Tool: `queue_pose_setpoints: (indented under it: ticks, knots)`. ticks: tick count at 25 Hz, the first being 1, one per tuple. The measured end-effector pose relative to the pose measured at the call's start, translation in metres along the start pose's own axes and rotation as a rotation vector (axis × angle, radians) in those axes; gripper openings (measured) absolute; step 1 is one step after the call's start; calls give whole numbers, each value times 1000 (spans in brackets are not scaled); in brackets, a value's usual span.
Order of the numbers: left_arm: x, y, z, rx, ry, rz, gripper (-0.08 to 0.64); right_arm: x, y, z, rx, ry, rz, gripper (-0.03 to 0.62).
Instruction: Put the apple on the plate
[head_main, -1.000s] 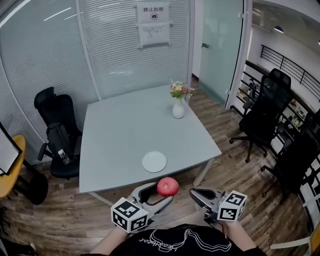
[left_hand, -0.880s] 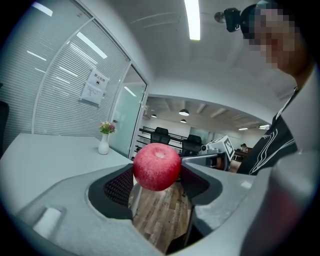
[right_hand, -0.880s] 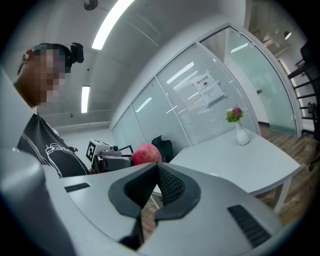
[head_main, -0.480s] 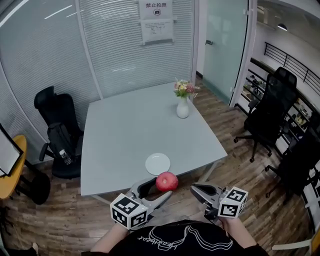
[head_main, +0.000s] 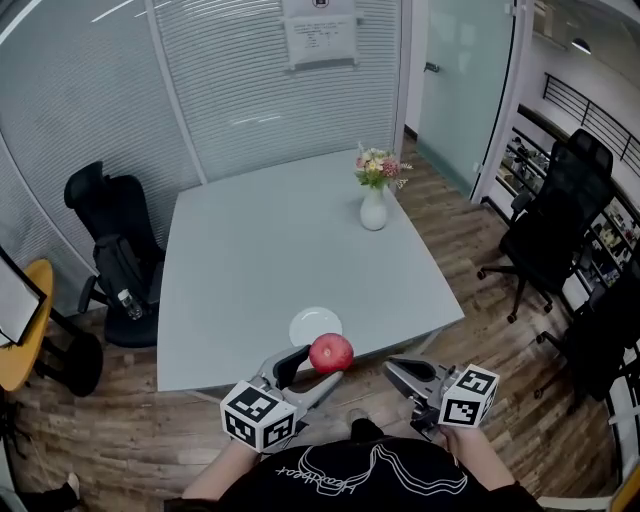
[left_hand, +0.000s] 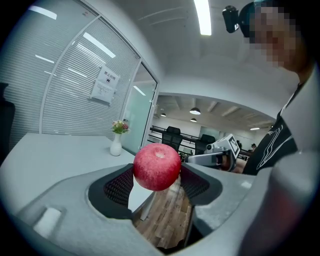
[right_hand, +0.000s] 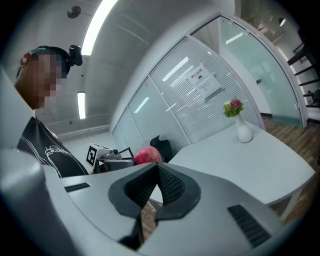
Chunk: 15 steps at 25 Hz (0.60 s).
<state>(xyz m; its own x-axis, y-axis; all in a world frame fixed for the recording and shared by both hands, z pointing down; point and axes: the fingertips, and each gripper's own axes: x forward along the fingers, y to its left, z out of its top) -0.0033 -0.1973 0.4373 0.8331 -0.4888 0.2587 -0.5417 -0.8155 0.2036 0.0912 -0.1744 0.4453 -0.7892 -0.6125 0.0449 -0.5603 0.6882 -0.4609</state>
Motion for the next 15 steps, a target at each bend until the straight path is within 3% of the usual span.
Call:
queue_pose_setpoints:
  ticks: [6,15]
  knots:
    - [22,34,2,-39,-1,60,301,23,-30,13,9,41,32,9]
    - [42,88,-4,-27,16,155,301,62,-61,26,21,90,82,9]
